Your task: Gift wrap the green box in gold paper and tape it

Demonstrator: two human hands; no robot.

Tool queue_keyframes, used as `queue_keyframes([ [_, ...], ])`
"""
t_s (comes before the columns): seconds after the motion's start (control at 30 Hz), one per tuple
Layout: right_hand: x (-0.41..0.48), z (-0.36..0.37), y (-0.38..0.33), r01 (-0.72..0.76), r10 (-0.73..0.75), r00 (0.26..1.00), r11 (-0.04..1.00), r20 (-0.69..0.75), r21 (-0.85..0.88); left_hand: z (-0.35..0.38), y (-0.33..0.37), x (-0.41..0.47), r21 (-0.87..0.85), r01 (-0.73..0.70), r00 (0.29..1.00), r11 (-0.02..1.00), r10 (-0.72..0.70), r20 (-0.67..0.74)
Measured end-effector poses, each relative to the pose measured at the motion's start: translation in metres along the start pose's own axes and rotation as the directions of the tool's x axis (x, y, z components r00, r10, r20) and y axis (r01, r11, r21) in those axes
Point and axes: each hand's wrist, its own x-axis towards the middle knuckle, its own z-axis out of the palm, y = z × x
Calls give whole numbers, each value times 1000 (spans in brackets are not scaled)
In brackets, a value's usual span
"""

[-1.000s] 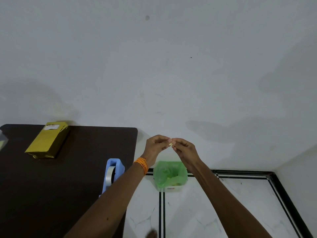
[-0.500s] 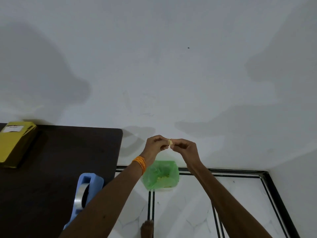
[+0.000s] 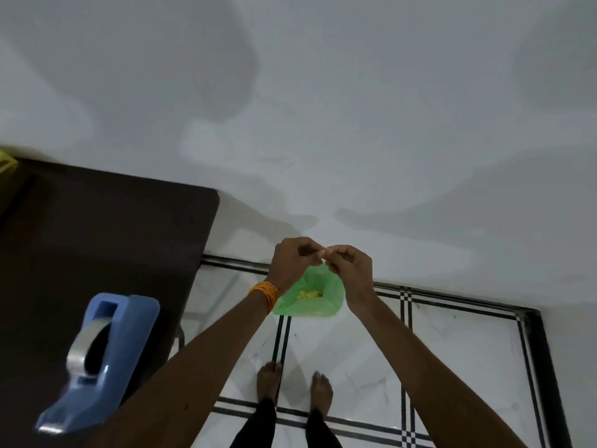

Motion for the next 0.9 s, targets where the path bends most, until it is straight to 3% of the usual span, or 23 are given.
queue_keyframes([
  [0.23,67,-13,127,-69,71,996,997,46,-41,44,-131,31,54,98,990,994,-92,-109],
  [0.4,105,-19,230,-121,112,992,979,-64,-163,62,-237,46,342,81,997,936,-78,-25],
  [0.6,152,-28,316,-70,-33,980,869,-199,-489,63,-328,64,623,-12,1000,782,17,-2],
  [0.73,177,-31,359,-7,-116,980,797,-164,-604,70,-364,81,721,-80,997,688,60,54],
  [0.9,199,-29,396,7,-106,990,689,-91,-725,77,-385,90,761,-141,990,633,71,125],
])
